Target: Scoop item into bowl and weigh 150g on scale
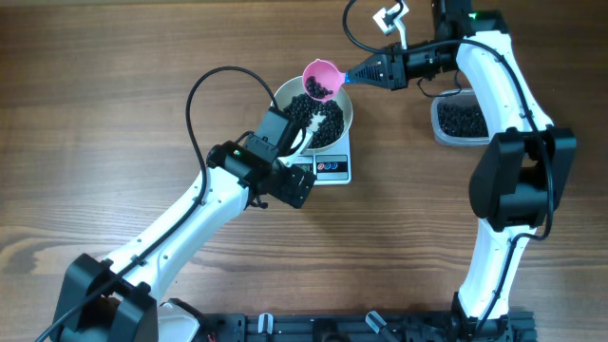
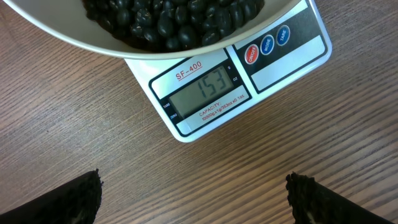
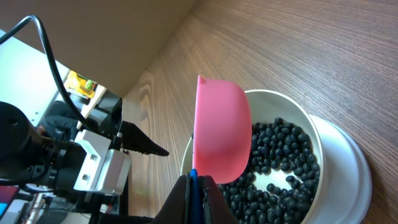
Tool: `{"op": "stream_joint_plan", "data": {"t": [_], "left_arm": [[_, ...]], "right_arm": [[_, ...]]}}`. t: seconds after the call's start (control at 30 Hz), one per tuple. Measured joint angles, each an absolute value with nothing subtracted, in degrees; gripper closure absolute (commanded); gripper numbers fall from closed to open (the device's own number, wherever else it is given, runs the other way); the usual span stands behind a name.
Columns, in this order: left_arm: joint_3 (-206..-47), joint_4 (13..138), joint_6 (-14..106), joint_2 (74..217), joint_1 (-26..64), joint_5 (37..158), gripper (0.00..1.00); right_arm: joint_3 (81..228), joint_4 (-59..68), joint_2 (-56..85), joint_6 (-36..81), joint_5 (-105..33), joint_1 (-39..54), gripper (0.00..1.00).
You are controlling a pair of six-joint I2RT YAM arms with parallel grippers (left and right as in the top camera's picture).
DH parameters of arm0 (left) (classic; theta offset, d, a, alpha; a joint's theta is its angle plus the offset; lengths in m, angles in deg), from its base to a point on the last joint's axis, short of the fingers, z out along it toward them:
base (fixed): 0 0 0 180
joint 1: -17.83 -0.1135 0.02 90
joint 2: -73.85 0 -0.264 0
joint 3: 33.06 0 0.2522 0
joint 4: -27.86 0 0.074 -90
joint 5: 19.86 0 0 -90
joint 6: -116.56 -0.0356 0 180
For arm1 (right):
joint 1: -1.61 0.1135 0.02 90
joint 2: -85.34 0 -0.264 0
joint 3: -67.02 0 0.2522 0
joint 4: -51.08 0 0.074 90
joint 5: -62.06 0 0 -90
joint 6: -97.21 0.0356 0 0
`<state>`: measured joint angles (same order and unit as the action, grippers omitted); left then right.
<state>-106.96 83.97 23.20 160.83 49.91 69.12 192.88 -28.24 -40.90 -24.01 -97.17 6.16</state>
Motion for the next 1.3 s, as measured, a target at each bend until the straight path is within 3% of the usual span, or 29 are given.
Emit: {"op": "stream_joint_plan", "data": {"t": [0.83, 1.03, 1.3], "left_arm": [[-106.96, 83.97, 23.2, 160.83, 49.91, 69.12, 0.0], [-106.96, 84.0, 23.2, 160.83, 49.91, 69.12, 0.0], [-106.96, 83.95, 23.2, 160.83, 49.91, 69.12, 0.0]], "right_arm": [[192.88, -21.7, -40.9, -15.79, -100.19, 4.89, 0.96], [192.9, -26.51, -40.66, -9.08, -102.9, -6.16, 0.96], [192.99, -42.6, -40.59, -9.56, -88.84, -24.33, 0.96]]}}
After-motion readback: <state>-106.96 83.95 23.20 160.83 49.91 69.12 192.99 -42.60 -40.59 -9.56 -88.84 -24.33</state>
